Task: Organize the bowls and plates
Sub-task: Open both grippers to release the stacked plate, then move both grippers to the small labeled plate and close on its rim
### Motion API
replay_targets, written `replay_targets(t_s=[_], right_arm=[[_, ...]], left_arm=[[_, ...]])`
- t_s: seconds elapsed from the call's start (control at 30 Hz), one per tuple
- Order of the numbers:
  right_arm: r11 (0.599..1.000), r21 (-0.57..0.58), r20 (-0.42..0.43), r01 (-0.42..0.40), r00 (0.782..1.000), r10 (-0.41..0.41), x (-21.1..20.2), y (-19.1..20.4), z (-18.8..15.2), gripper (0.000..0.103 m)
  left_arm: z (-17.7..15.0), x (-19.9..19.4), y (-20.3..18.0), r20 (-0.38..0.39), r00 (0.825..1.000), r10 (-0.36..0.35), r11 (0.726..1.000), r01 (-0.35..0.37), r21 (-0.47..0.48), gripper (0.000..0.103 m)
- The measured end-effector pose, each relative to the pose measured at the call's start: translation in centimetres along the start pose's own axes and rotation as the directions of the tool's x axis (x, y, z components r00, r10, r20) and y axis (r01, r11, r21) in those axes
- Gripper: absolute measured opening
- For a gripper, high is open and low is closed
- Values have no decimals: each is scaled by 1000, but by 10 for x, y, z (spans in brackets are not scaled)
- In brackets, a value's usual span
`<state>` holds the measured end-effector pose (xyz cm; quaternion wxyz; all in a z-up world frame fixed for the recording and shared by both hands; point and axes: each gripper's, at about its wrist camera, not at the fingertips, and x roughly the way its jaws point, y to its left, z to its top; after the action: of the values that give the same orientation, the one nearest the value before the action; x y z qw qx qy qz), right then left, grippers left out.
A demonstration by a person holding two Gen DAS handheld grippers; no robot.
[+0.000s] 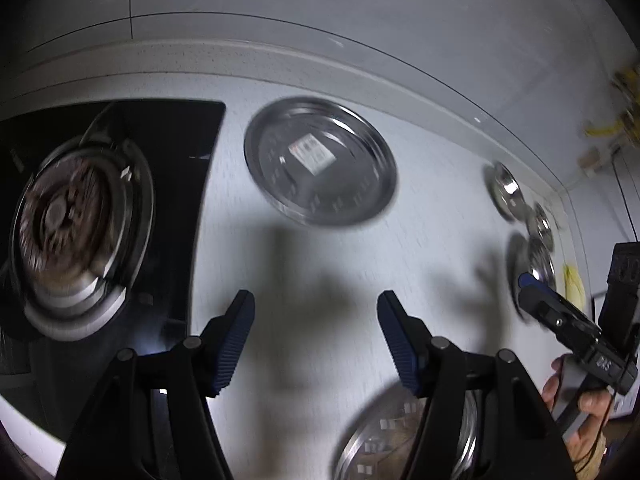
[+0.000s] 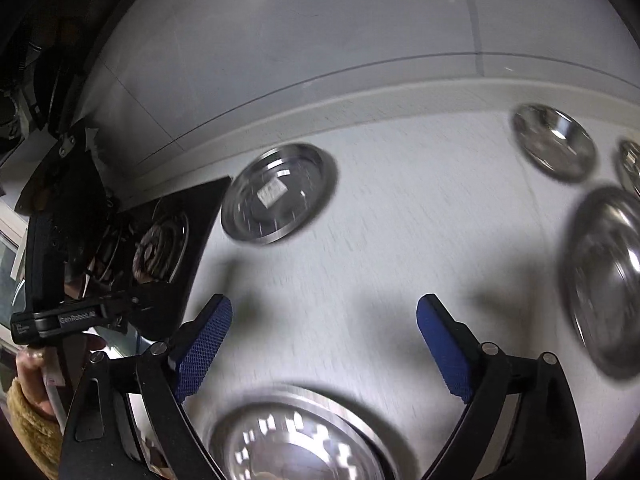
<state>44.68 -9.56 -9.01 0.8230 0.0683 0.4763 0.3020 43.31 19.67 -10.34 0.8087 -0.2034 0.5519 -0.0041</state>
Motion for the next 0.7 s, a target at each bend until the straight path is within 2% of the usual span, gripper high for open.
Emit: replay_targets(t_s=[0.17, 0.3, 0.47, 0.7], right_arm=[[1000, 8, -32, -8, 999, 8, 51, 5, 43, 91], [995, 65, -76, -72, 994, 77, 93, 1, 68, 91], [985, 117, -116, -126, 983, 140, 125, -8, 81, 91], [948, 228, -109, -223, 961, 253, 145, -23, 91, 91]], left_arm=[[45, 40, 18, -22, 1000, -20, 998, 18, -67, 62], [66, 61, 31, -26, 999, -36, 993, 33, -117, 62], [84, 77, 48, -29, 997, -65, 984, 59, -167, 62], [97, 84, 69, -2, 991, -133, 968, 130, -213, 62]])
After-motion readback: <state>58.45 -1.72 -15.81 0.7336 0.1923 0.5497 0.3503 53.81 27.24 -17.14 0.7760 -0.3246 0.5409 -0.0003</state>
